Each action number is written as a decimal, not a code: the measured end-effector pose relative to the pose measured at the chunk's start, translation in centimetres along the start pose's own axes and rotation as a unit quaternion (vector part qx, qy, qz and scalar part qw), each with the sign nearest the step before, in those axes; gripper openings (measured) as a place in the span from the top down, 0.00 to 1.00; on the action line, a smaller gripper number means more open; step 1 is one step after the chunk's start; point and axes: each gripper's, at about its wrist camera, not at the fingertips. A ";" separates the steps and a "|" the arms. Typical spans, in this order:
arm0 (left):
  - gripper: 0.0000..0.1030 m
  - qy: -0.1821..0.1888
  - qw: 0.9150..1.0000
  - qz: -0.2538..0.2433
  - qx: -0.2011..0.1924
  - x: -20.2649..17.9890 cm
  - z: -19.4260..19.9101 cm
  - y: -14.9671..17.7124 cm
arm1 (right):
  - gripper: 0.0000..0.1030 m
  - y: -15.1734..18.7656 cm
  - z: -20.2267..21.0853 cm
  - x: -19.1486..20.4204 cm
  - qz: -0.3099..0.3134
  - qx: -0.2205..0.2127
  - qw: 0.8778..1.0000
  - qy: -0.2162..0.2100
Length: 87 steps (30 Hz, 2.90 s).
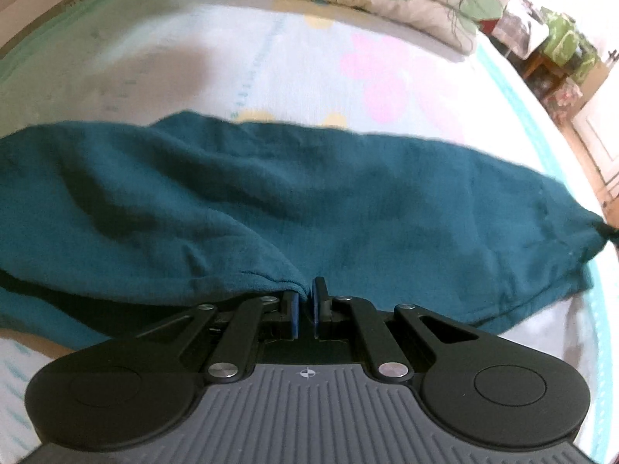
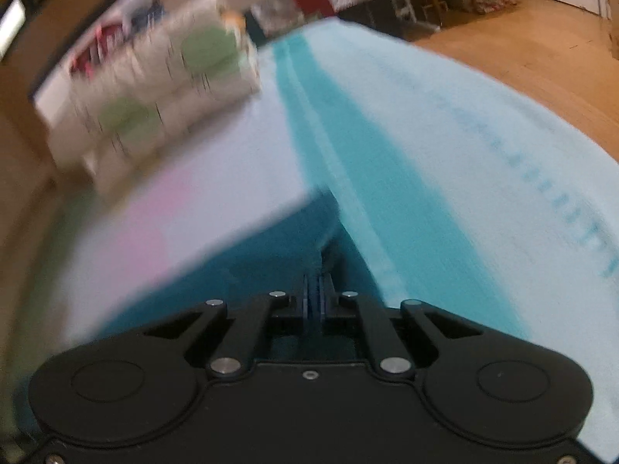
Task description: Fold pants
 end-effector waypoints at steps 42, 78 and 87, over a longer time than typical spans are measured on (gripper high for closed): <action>0.76 -0.035 0.993 -0.104 -0.046 3.4 2.3 2.8 | 0.59 9.4 -7.2 28.8 0.294 0.173 0.899 -0.274; 0.76 -0.225 0.971 0.070 0.030 27.3 1.2 -5.7 | 0.73 41.7 -2.2 51.0 0.522 0.036 0.686 -0.506; 0.76 -0.232 0.970 0.066 -0.018 26.5 3.9 -7.2 | 0.90 37.7 -1.3 51.2 0.420 0.091 0.695 -0.576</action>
Point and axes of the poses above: each gripper's, at about its wrist camera, not at the fingertips, and z roughly against the way its jaws point, x to its left, y to its underside, and after that the axes turned 14 degrees about -x, right-handed
